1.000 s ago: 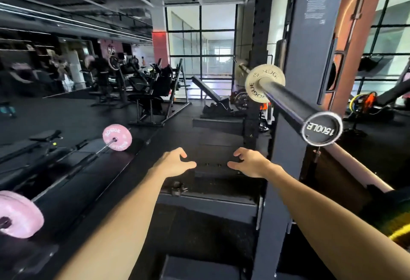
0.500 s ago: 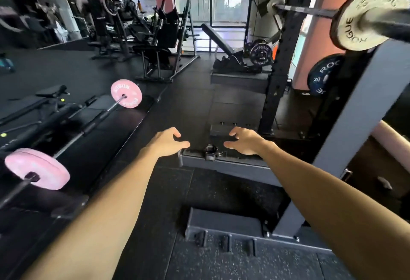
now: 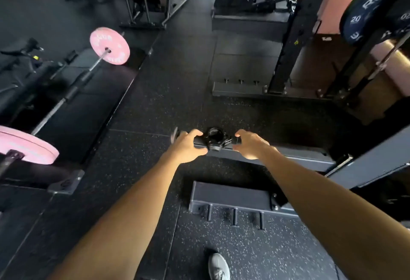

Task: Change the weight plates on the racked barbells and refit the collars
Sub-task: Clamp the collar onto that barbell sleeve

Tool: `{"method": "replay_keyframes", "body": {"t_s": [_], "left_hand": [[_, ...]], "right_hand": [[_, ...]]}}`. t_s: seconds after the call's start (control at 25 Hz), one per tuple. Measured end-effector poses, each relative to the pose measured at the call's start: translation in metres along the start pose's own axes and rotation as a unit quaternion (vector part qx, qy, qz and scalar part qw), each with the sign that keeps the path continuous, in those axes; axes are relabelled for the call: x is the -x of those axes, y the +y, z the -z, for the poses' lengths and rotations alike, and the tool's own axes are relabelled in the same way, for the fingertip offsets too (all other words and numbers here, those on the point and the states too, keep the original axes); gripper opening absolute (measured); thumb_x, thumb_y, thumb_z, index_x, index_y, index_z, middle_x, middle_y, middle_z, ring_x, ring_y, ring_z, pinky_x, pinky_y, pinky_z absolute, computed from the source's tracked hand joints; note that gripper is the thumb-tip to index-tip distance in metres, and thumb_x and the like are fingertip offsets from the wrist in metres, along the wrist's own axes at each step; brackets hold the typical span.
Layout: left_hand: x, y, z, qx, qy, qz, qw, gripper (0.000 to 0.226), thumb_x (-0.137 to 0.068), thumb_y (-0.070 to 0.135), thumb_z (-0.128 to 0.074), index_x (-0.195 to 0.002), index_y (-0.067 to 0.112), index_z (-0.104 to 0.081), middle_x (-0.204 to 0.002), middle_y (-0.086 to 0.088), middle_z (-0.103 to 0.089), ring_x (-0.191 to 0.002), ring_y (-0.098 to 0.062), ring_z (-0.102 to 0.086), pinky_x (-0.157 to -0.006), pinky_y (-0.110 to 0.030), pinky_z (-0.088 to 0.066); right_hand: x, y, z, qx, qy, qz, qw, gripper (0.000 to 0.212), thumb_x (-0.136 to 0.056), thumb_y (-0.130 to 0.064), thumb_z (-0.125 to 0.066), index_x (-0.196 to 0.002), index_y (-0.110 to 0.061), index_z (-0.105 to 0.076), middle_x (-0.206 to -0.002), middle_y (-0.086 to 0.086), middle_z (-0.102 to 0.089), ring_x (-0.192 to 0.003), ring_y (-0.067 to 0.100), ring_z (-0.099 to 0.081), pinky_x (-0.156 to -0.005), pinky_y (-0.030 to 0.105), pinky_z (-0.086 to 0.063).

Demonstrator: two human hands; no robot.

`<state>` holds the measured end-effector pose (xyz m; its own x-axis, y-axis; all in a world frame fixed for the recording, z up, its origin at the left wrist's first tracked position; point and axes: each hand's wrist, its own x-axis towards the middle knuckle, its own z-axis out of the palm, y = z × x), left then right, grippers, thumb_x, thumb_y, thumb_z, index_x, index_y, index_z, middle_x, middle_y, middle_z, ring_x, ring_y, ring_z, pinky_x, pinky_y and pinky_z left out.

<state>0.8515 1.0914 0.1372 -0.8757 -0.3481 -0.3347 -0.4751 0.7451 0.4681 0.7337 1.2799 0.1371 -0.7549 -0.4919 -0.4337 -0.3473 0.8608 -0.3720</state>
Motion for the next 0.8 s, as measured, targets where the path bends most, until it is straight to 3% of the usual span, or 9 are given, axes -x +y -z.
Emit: {"method": "replay_keyframes", "body": {"t_s": [0.16,0.32,0.4,0.6,0.8], "left_hand": [[-0.057,0.011,-0.044,-0.027,-0.045,-0.024,0.998,0.065,-0.083,0.049,-0.065,-0.141,0.038,-0.037,-0.135,-0.007,-0.037,-0.121,-0.030,-0.048,-0.099,-0.045,-0.045],[-0.080,0.016,-0.070,-0.073,0.002,-0.023,0.997,0.043,-0.081,0.045,-0.071,-0.117,0.022,-0.062,-0.127,-0.009,-0.040,-0.115,-0.031,-0.046,-0.092,-0.047,-0.048],[-0.081,0.017,-0.067,-0.048,0.005,-0.031,0.998,0.041,-0.081,0.038,-0.073,-0.115,0.017,-0.064,-0.127,-0.010,-0.039,-0.111,-0.030,-0.049,-0.092,-0.045,-0.048],[-0.060,0.012,-0.033,0.001,-0.049,-0.064,0.997,0.049,-0.080,0.028,-0.077,-0.125,0.014,-0.062,-0.118,-0.007,-0.038,-0.106,-0.031,-0.052,-0.100,-0.041,-0.043],[0.021,0.019,0.006,-0.002,-0.003,-0.064,0.998,0.047,-0.084,0.030,-0.073,-0.126,0.014,-0.060,-0.117,-0.002,-0.037,-0.110,-0.018,-0.037,-0.105,-0.040,-0.030]], "right_hand": [[-0.050,0.014,-0.025,0.032,-0.009,-0.016,0.999,0.048,-0.098,-0.031,-0.049,-0.142,-0.019,-0.036,-0.132,0.012,-0.053,-0.117,0.033,-0.054,-0.096,0.046,-0.047],[-0.074,0.018,-0.036,0.075,0.017,0.007,0.997,0.031,-0.099,-0.029,-0.049,-0.127,-0.017,-0.053,-0.122,0.007,-0.051,-0.113,0.029,-0.052,-0.088,0.043,-0.048],[-0.078,0.018,-0.031,0.072,0.014,0.017,0.997,0.025,-0.098,-0.030,-0.051,-0.120,-0.019,-0.057,-0.114,0.005,-0.055,-0.105,0.026,-0.056,-0.081,0.039,-0.048],[-0.061,0.007,-0.002,0.015,-0.011,0.034,0.999,0.016,-0.094,-0.029,-0.060,-0.109,-0.030,-0.064,-0.098,0.001,-0.064,-0.089,0.022,-0.061,-0.073,0.034,-0.047],[0.010,-0.021,0.022,-0.020,-0.004,0.097,0.995,0.008,-0.091,-0.027,-0.064,-0.099,-0.026,-0.066,-0.086,-0.001,-0.062,-0.085,0.022,-0.060,-0.070,0.035,-0.046]]}}
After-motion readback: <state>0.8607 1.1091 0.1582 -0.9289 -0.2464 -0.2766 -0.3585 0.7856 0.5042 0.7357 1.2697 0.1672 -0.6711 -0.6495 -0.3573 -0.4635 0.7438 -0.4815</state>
